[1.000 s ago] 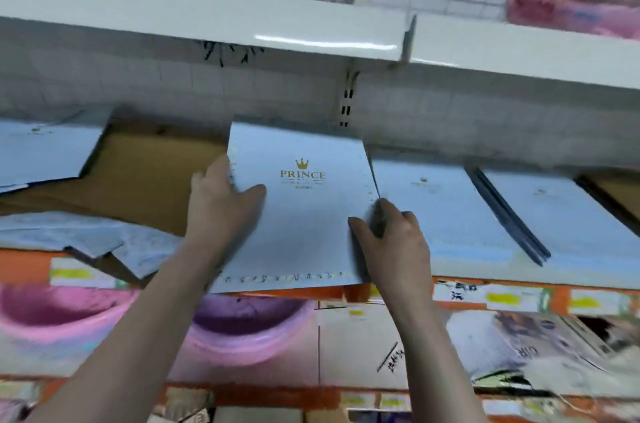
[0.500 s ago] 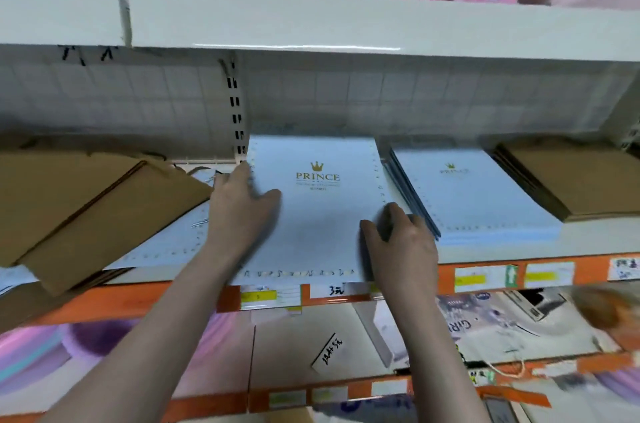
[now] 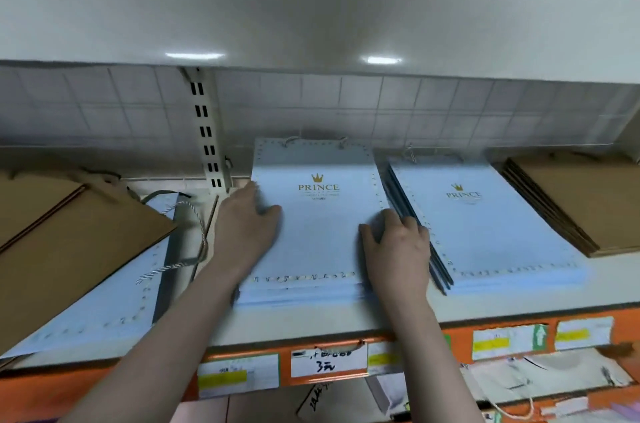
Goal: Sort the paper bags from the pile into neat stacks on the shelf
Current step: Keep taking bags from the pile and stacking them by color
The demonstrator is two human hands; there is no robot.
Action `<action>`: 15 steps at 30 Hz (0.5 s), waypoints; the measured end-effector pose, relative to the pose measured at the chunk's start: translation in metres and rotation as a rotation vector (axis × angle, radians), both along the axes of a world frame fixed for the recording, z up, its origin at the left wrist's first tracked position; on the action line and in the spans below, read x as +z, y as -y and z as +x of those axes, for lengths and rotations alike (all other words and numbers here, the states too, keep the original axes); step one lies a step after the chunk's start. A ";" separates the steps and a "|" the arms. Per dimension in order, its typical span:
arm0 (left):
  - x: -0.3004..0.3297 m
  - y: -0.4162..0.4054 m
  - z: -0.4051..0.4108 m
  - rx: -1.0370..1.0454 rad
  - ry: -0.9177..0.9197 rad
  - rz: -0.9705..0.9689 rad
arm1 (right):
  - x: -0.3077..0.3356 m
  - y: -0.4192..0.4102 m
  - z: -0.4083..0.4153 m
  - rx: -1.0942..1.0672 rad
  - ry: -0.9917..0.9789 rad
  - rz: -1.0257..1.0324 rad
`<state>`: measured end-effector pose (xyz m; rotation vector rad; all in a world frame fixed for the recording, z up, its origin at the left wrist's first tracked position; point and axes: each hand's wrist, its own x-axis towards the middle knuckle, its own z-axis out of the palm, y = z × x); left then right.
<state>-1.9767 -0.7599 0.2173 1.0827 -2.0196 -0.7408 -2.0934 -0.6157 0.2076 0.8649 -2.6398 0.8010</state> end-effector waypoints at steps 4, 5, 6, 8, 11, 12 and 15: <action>-0.007 0.001 -0.005 -0.004 0.036 0.000 | -0.009 0.010 -0.002 -0.047 -0.057 0.012; -0.011 0.001 -0.005 -0.009 0.037 -0.004 | -0.011 0.010 -0.002 -0.037 -0.079 0.011; -0.013 0.000 -0.004 -0.015 0.041 0.001 | -0.013 0.009 -0.002 -0.026 -0.104 -0.002; -0.017 -0.002 -0.002 -0.014 0.068 0.001 | -0.015 0.005 -0.004 0.011 -0.105 -0.018; -0.017 -0.002 -0.002 -0.001 0.135 -0.020 | -0.012 0.000 -0.008 0.070 -0.046 0.036; -0.016 -0.002 -0.002 0.003 0.164 -0.019 | -0.009 -0.001 -0.009 0.095 -0.024 0.055; -0.009 -0.003 -0.004 0.032 0.281 -0.057 | 0.000 -0.006 -0.012 0.153 -0.001 0.099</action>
